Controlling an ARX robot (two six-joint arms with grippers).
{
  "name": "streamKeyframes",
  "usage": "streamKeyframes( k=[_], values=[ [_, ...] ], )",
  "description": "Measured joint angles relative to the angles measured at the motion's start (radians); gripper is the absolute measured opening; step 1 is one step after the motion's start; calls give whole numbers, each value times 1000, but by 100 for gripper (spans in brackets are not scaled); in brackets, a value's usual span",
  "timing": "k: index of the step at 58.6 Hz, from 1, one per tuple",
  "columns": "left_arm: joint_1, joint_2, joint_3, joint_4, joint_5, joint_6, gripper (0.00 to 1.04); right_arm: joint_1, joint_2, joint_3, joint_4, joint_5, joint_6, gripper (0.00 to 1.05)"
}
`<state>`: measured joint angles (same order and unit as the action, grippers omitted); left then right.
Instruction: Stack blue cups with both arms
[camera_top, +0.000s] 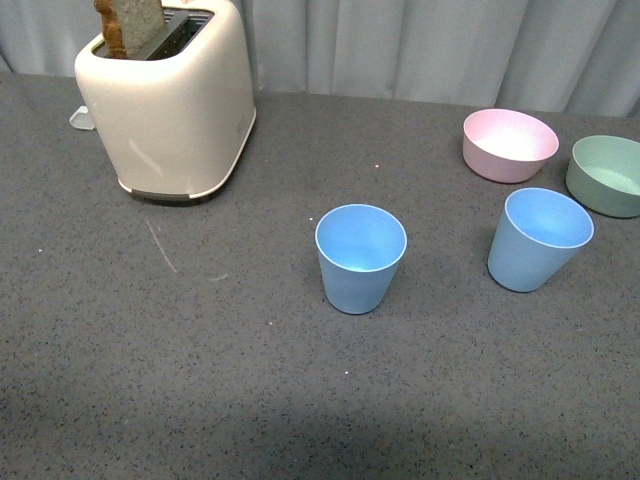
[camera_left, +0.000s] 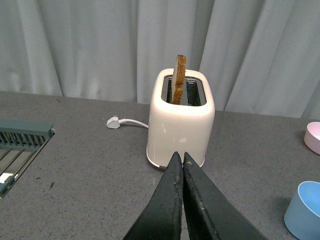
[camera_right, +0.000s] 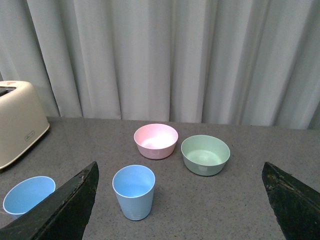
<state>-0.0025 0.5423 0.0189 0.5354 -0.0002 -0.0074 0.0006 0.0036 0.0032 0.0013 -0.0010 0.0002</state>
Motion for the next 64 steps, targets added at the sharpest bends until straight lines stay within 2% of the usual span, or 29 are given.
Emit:
streamKeyframes(
  k=[24, 54, 58, 64],
  values=[
    [0, -210, 0, -200, 0, 0, 4, 0, 0, 0, 0, 0, 0, 95],
    [0, -373, 0, -363, 0, 0, 4, 0, 0, 0, 0, 0, 0, 95],
    [0, -467, 0, -490, 1, 0, 4, 0, 0, 0, 0, 0, 0, 95],
    [0, -533, 0, -529, 0, 0, 4, 0, 0, 0, 0, 0, 0, 95]
  ],
)
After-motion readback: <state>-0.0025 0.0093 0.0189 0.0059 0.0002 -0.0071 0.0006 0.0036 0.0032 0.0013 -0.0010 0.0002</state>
